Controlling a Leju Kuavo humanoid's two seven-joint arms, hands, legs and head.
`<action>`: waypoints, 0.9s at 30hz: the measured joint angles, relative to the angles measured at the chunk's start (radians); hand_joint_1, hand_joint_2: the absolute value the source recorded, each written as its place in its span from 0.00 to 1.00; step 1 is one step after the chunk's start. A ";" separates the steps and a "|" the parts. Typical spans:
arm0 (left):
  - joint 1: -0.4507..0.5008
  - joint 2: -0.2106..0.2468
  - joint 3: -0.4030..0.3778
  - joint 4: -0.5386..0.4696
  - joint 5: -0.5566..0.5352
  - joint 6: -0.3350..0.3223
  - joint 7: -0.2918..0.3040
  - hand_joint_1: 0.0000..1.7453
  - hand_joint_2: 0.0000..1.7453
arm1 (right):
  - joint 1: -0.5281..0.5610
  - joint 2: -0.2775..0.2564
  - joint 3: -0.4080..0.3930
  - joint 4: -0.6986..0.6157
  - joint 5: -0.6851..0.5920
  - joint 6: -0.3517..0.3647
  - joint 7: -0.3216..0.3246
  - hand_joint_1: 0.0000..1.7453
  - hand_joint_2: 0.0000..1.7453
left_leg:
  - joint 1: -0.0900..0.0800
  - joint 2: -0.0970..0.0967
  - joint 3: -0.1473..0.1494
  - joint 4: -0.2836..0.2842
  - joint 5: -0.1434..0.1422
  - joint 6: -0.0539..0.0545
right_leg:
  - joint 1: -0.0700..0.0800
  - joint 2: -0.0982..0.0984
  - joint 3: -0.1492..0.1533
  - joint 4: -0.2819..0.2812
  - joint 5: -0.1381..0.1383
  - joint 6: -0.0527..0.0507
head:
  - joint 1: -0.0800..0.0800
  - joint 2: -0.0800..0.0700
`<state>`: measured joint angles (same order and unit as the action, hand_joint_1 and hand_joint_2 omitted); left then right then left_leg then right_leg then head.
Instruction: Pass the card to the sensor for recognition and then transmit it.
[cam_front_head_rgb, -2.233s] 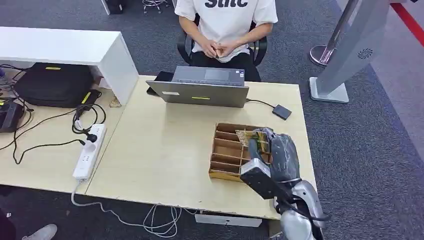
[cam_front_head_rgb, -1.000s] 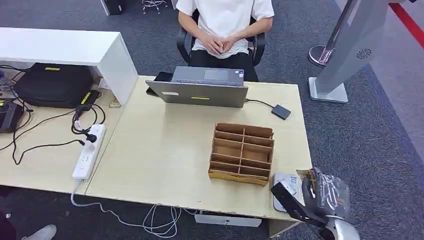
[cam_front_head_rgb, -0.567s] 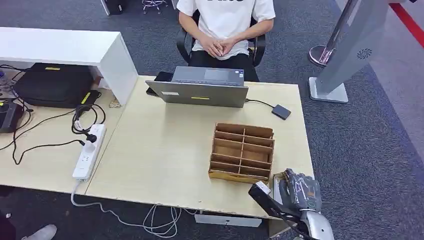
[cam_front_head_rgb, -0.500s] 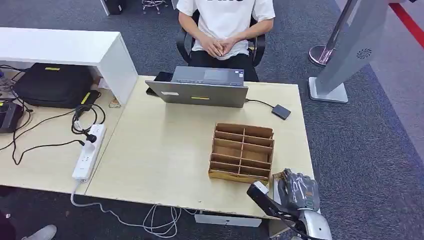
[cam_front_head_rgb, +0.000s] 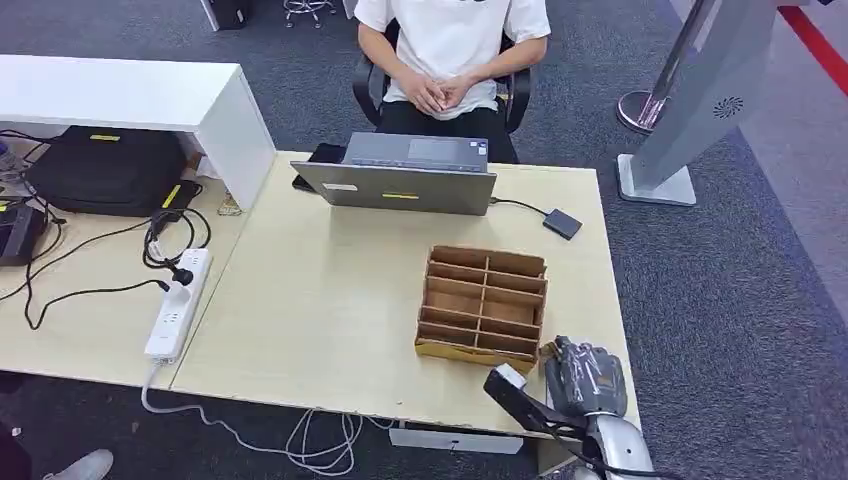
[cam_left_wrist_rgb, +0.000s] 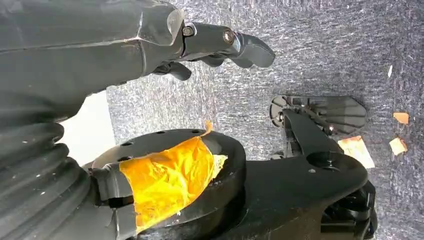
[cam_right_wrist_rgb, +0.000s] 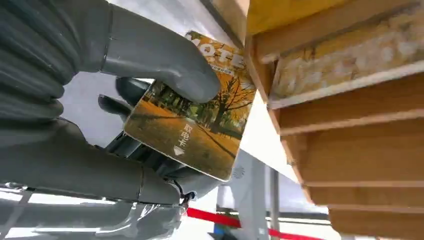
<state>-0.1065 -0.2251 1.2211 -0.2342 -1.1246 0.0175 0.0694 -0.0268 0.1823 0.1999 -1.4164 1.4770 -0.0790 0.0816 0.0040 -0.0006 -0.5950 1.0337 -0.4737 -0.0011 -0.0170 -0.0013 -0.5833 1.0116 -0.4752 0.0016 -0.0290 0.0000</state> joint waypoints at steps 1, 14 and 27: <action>0.000 0.000 -0.002 0.000 -0.002 0.000 0.000 0.00 1.00 | 0.001 0.000 0.006 -0.010 -0.001 -0.003 -0.003 1.00 1.00 | 0.000 0.000 0.000 0.000 0.000 0.000 | 0.000 0.000 0.000 0.000 0.000 0.000 | 0.000 0.000; 0.000 0.001 -0.010 0.000 -0.003 0.000 0.000 0.00 1.00 | 0.025 0.000 0.065 -0.133 -0.006 -0.021 -0.009 1.00 1.00 | 0.000 0.000 0.000 0.000 0.000 0.000 | 0.000 0.000 0.000 0.000 0.000 0.000 | 0.000 0.000; 0.000 0.002 -0.053 0.000 -0.096 -0.027 -0.006 0.00 1.00 | -0.186 0.012 0.230 -0.322 -0.066 0.061 -0.033 1.00 1.00 | 0.000 0.001 -0.001 0.000 0.001 -0.001 | 0.000 0.001 0.000 0.001 0.001 -0.001 | 0.000 0.000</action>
<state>-0.1063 -0.2232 1.1677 -0.2342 -1.2204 -0.0092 0.0633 -0.2127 0.1942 0.4296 -1.7387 1.4114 -0.0182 0.0484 0.0041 0.0007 -0.5957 1.0333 -0.4725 -0.0024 -0.0169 -0.0003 -0.5832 1.0130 -0.4743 0.0006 -0.0286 0.0000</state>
